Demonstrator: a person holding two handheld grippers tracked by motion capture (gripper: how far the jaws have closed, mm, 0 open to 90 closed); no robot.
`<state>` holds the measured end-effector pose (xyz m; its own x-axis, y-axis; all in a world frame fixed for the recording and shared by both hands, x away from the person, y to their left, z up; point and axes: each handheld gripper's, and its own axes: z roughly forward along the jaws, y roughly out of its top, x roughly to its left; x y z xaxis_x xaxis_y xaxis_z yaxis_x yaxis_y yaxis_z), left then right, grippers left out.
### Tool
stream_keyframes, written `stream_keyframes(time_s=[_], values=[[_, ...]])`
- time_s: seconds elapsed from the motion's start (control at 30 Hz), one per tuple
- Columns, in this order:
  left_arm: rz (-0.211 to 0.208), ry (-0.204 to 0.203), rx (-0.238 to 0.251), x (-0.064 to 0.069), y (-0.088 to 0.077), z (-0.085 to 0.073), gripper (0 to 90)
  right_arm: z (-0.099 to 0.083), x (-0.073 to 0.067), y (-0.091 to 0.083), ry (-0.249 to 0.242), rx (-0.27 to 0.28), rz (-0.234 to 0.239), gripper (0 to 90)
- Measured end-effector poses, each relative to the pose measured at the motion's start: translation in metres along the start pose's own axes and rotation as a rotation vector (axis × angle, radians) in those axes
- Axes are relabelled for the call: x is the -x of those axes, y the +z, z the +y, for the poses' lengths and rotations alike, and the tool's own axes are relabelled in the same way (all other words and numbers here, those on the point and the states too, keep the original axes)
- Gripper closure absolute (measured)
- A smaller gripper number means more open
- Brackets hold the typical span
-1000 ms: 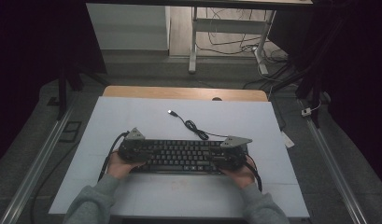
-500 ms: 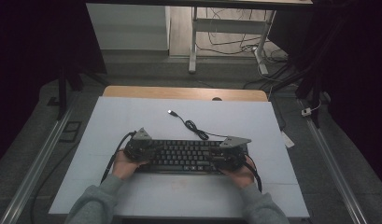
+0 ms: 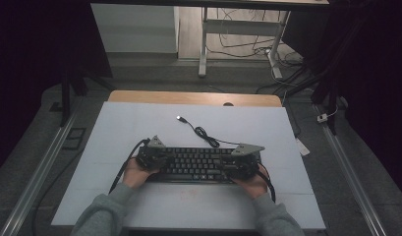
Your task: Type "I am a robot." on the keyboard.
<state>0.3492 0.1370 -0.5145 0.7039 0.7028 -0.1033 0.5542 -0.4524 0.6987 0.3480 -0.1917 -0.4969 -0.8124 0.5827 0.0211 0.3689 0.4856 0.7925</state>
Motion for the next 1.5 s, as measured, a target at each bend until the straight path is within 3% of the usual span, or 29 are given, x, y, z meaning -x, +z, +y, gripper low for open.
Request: stream_keyframes(time_s=[0.6,0.93,1.1,1.23,1.5], values=[[0.031,0.016,-0.041,0.002,0.007,0.0,89.1,0.0,0.0,-0.001,-0.004,0.001,-0.004,57.6],[0.022,-0.003,0.055,0.0,-0.017,0.001,88.7,0.001,0.0,-0.003,-0.003,0.007,-0.007,57.6],[0.011,-0.032,0.093,-0.002,-0.029,-0.002,74.6,0.001,0.0,-0.003,-0.002,0.008,-0.009,57.6],[0.024,-0.049,0.102,-0.002,-0.037,-0.005,57.2,0.001,0.001,-0.004,-0.002,0.009,-0.009,57.5],[0.023,-0.057,0.092,-0.003,-0.05,-0.013,43.4,0.001,0.001,-0.004,-0.003,0.012,-0.01,57.2]])
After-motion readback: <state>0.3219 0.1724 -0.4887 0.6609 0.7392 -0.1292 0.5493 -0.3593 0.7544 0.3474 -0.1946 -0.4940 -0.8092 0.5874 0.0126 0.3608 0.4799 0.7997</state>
